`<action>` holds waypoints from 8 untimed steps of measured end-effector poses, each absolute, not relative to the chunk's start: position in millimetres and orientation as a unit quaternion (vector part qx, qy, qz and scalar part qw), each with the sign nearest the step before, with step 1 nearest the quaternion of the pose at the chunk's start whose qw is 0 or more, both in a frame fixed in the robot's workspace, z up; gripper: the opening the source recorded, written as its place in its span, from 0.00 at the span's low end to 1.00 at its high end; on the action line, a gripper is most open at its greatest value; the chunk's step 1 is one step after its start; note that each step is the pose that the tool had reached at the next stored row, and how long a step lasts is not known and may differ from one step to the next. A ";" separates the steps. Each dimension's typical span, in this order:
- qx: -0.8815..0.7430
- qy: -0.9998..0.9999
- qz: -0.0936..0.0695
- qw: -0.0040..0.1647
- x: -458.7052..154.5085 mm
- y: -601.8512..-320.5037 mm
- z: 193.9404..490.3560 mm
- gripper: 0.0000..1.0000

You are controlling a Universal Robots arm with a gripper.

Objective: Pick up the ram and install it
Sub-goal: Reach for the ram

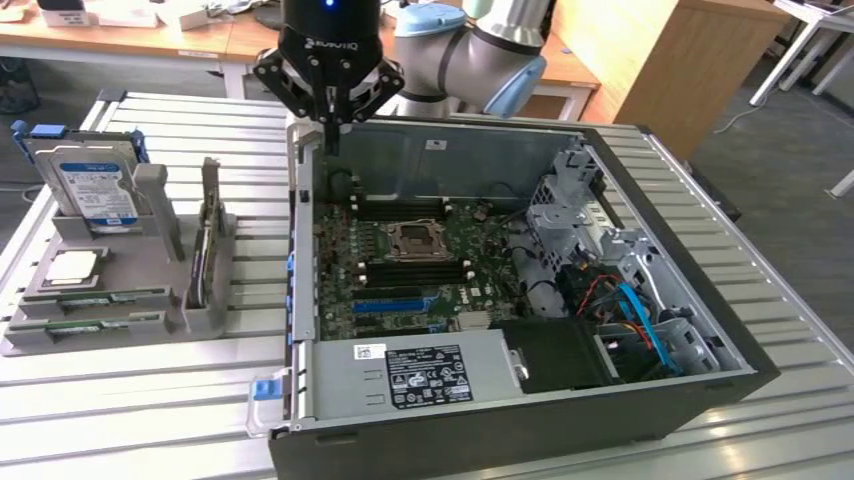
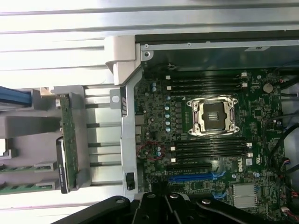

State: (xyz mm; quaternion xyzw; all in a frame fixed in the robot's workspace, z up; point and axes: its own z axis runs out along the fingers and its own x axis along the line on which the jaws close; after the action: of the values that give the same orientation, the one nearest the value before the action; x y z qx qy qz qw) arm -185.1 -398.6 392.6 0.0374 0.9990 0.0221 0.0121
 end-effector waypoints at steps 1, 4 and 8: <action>0.037 0.999 0.022 0.012 -187.0 -398.6 392.6 0.11; 0.037 0.999 0.022 0.012 -193.1 -398.5 392.5 0.11; 0.037 0.999 0.022 0.012 -201.9 -398.5 392.4 0.11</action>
State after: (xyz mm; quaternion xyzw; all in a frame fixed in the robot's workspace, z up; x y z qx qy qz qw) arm -201.9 -398.5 392.4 0.0374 0.9990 0.0221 0.0121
